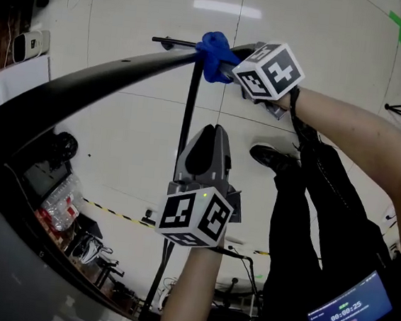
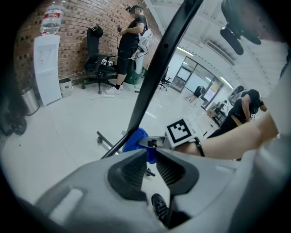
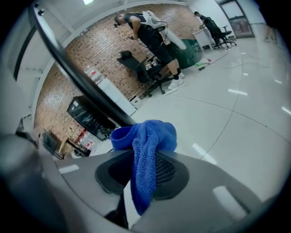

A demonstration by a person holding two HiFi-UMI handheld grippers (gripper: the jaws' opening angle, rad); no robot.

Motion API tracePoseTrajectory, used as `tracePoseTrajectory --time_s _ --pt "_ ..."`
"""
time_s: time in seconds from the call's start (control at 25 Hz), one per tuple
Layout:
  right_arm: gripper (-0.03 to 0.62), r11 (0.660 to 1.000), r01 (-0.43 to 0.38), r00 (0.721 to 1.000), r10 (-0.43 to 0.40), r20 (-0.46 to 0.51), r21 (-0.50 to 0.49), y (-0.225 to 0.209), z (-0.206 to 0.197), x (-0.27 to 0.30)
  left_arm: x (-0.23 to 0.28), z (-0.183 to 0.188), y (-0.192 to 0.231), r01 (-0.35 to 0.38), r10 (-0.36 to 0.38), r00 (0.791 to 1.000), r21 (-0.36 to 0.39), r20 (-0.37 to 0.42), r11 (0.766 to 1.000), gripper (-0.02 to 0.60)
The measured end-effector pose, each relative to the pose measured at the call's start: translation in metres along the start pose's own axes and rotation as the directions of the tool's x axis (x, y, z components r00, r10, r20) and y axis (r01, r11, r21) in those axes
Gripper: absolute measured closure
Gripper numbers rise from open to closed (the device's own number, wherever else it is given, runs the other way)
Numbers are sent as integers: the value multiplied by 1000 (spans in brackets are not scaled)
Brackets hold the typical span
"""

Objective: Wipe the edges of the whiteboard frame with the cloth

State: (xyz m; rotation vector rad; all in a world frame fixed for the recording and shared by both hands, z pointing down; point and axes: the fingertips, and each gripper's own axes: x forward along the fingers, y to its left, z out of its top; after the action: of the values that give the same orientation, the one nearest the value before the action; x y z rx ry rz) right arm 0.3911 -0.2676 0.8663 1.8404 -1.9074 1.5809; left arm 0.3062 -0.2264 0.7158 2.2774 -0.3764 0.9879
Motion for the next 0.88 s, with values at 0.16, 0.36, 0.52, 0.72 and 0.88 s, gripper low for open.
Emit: tracePoseTrajectory --time_s 0.16,0.36,0.52,0.72,0.88 --pt "516 977 -30 998 40 44 -210 44 -5 -8 -5 -7 5 -20 20 1000 -35 13 999 523" --pt "516 849 20 986 72 153 -528 95 22 -15 -16 -15 3 -23 25 999 -59 34 998 523" --pt "516 715 122 982 15 189 -689 110 30 -7 -27 -31 0 -34 39 998 -95 47 995 523" --pt "516 663 295 955 -229 189 -688 55 26 9 -37 -58 -8 -45 54 997 -143 62 989 523" --pt "516 606 288 954 -251 166 -741 40 24 8 -48 -75 -9 -66 81 993 -174 83 983 525"
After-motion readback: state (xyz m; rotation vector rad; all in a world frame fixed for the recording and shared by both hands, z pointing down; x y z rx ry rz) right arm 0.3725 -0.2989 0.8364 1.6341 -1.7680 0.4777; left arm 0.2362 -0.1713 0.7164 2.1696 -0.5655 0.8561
